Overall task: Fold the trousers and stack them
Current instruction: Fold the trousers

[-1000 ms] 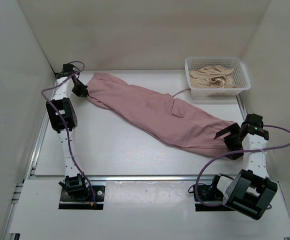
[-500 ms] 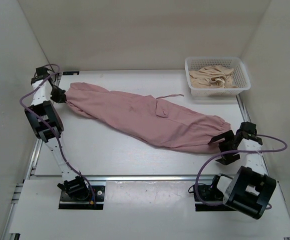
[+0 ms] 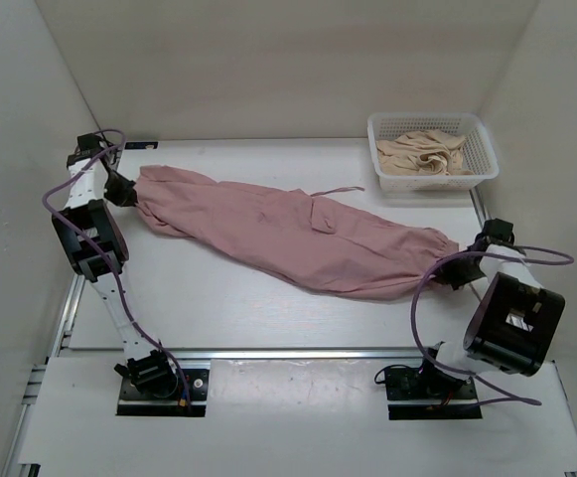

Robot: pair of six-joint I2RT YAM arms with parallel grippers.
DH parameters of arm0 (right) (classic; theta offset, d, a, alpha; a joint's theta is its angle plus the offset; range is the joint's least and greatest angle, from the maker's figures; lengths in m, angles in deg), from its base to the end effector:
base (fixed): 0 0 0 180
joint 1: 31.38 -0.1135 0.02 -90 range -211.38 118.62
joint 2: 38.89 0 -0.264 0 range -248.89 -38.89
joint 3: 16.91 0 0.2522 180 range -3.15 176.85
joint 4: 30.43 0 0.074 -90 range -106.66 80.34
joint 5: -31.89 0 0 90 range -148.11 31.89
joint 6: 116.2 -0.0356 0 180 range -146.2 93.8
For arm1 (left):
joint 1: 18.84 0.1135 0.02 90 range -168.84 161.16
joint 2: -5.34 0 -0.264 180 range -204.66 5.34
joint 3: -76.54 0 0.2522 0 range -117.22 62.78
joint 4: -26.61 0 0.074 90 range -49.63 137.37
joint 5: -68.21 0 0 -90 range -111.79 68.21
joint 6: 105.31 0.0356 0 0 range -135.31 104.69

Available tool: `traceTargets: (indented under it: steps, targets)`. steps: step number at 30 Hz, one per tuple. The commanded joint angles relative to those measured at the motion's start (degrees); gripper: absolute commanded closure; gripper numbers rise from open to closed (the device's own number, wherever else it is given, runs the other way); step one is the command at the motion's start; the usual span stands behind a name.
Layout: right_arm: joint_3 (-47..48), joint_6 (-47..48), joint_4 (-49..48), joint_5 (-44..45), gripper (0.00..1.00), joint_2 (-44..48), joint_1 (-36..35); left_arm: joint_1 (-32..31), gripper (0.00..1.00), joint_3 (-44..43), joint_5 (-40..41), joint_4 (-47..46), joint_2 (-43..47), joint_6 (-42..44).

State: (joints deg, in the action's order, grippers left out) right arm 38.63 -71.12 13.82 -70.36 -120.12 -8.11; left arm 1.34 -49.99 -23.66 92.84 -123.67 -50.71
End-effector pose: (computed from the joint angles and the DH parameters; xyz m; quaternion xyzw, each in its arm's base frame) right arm 0.2274 -0.0896 0.1629 0.5335 0.8212 0.1357 0.1504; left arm 0.4490 0.1638 0.2056 -0.4555 0.8707 -0.0404 0.1809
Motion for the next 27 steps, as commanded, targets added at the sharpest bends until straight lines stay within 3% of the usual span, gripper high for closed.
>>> traceTargets:
  steps: [1, 6, 10, 13, 20, 21, 22, 23, 25, 26, 27]
  targets:
    - [9.16, -1.13, -1.48, 0.47, 1.00, 0.64, 0.20, 0.47, 0.90, -2.88, -1.81, 0.53, 4.30, 0.50]
    - [29.73, 0.72, 5.63, 3.19, 1.00, -5.60, 0.20, 1.00, 0.90, -23.22, -6.56, 5.88, -0.62, 0.50]
    - [37.49, -0.86, 6.26, 3.20, 1.00, -3.94, 0.20, 2.92, 0.90, -29.35, -8.94, 7.47, -0.03, -0.02]
    - [36.10, -0.86, 6.79, 4.33, 1.00, -0.08, 0.20, 4.07, 0.90, -24.20, -9.56, 5.99, 3.05, -0.02]
    - [17.57, 0.45, 10.29, 11.17, 1.00, 11.60, 0.73, 6.27, 0.90, -2.13, -6.14, 4.05, 12.28, 3.58]
    - [12.85, 0.45, 10.91, 12.76, 0.92, 13.54, 1.42, 6.88, 0.90, 0.51, -5.09, 4.05, 12.90, 3.58]
    - [10.97, 0.45, 11.61, 14.52, 0.75, 17.30, 1.43, 8.02, 0.90, 5.75, -4.29, 4.05, 13.60, 4.19]
    - [9.39, 0.45, 12.32, 16.10, 0.56, 19.16, 2.74, 8.81, 0.79, 8.24, -4.28, 4.05, 14.83, 4.81]
    - [7.26, 0.98, 12.85, 18.74, 0.16, 23.29, 3.28, 10.31, 0.45, 12.82, -4.28, 4.66, 16.41, 4.81]
    - [7.26, 0.98, 12.85, 18.75, 0.11, 24.01, 3.89, 10.84, 0.19, 15.62, -4.28, 3.88, 17.90, 4.81]
    - [9.18, 0.98, 12.85, 18.75, 0.06, 24.01, 3.89, 11.36, 0.07, 15.65, -3.59, 3.87, 18.53, 4.81]
